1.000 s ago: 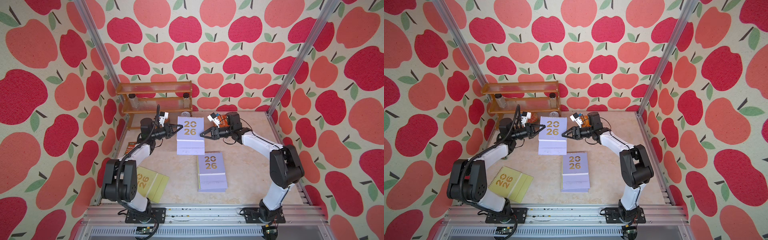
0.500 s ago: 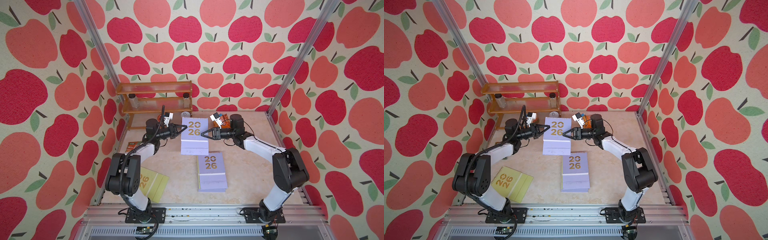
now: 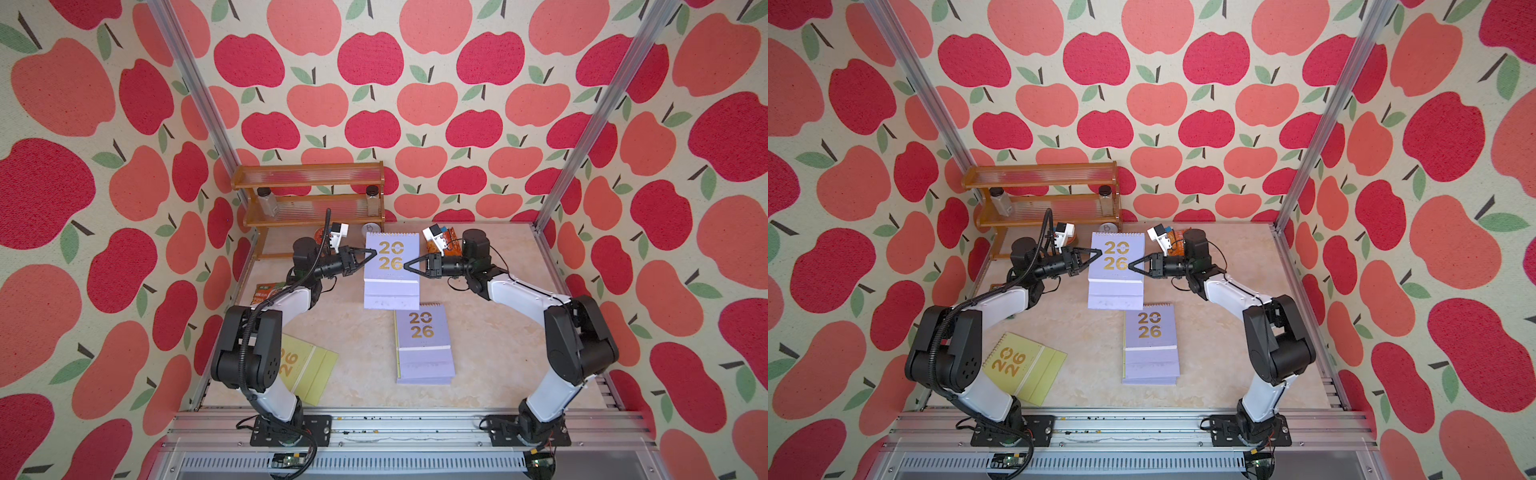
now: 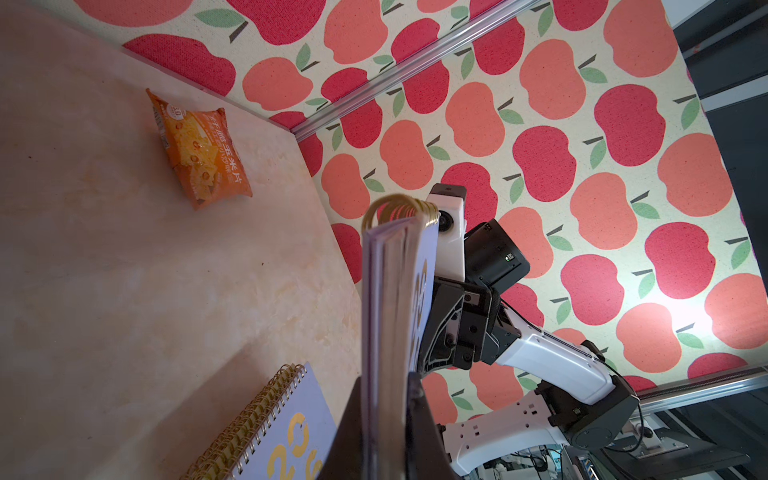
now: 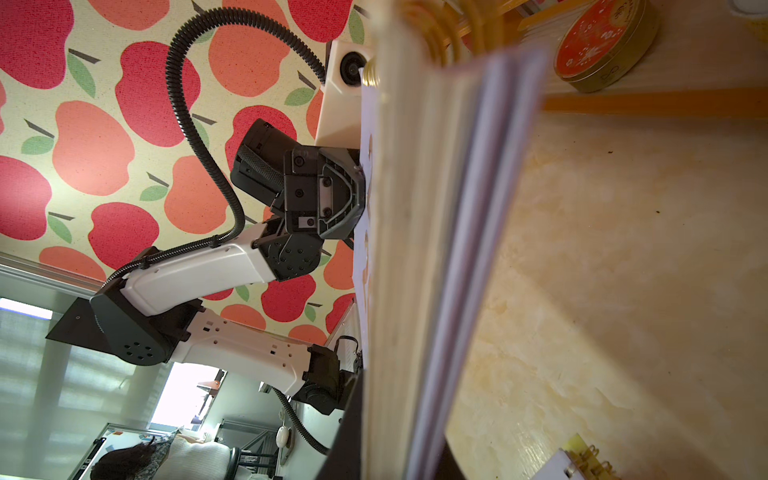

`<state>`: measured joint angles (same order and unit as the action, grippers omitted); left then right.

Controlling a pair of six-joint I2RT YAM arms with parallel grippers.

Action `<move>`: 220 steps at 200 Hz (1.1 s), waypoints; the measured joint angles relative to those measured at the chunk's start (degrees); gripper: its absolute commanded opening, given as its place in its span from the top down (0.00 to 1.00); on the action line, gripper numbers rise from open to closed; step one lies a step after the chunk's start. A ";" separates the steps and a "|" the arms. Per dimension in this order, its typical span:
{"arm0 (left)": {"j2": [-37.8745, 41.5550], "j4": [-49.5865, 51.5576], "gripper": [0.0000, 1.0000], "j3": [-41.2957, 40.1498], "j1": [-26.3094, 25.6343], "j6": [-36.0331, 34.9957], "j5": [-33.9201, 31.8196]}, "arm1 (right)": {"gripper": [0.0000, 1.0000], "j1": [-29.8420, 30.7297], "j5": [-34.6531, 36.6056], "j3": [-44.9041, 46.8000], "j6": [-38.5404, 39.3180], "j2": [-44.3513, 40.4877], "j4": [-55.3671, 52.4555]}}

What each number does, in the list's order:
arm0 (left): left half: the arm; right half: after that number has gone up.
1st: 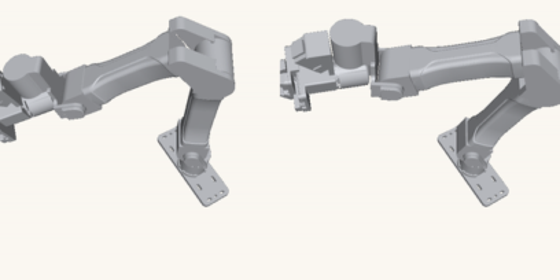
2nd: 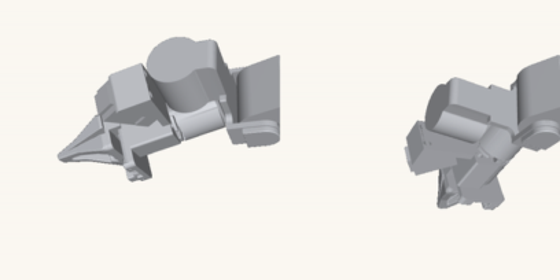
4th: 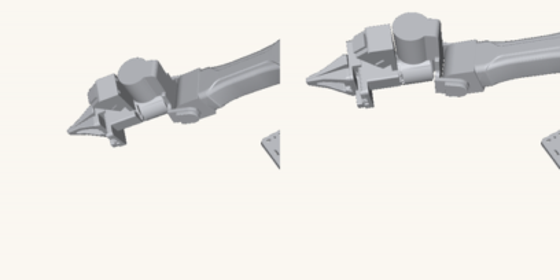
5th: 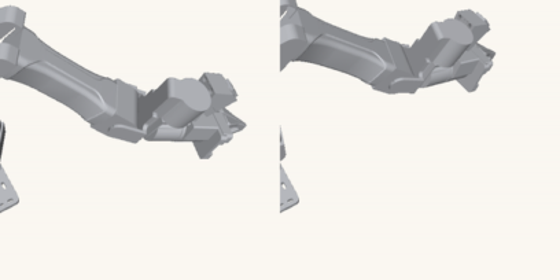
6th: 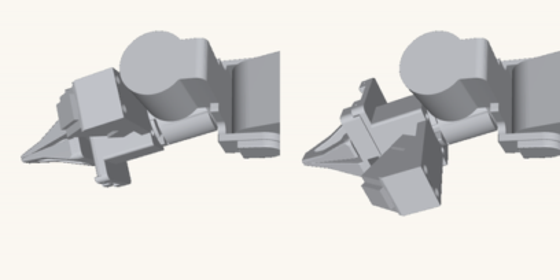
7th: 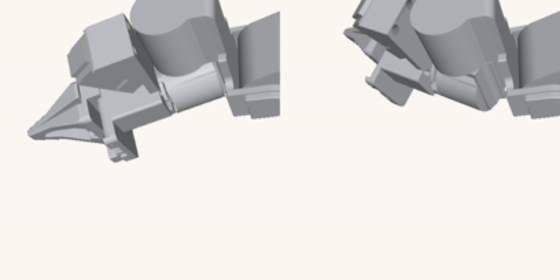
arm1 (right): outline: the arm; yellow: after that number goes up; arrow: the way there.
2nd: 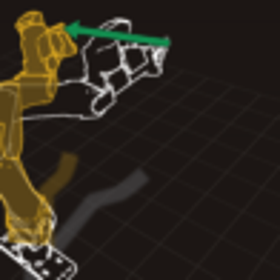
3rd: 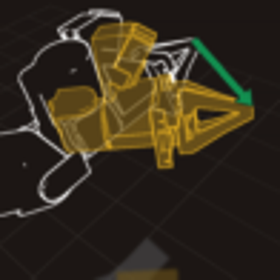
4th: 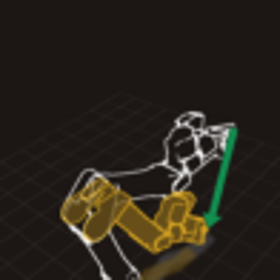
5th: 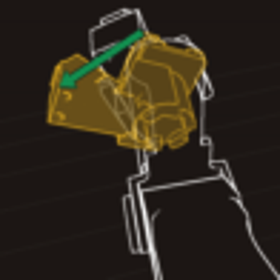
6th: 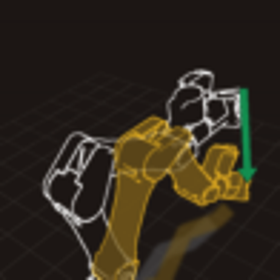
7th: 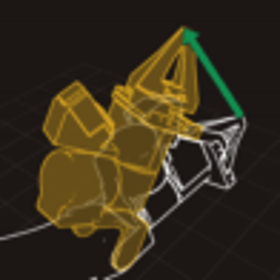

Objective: Stack the calendars
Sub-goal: Place the calendar at the calendar.

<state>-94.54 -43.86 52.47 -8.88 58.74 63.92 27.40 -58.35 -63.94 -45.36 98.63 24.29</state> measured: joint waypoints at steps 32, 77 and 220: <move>0.15 5.01 0.12 0.00 0.07 -2.51 -0.09 | 1.00 -1.20 0.74 0.00 2.36 -1.40 -4.85; 3.30 14.53 0.03 0.70 1.49 -7.39 -0.44 | 1.00 -4.26 1.29 0.00 9.03 -8.35 -18.51; 9.07 20.52 0.02 0.07 4.52 -10.34 -0.44 | 1.00 -4.11 0.61 19.50 18.21 -21.05 -43.36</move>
<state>-85.47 -23.33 52.53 -4.36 48.40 63.48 23.29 -57.74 -44.45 -27.16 77.58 -19.07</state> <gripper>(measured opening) 0.976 0.141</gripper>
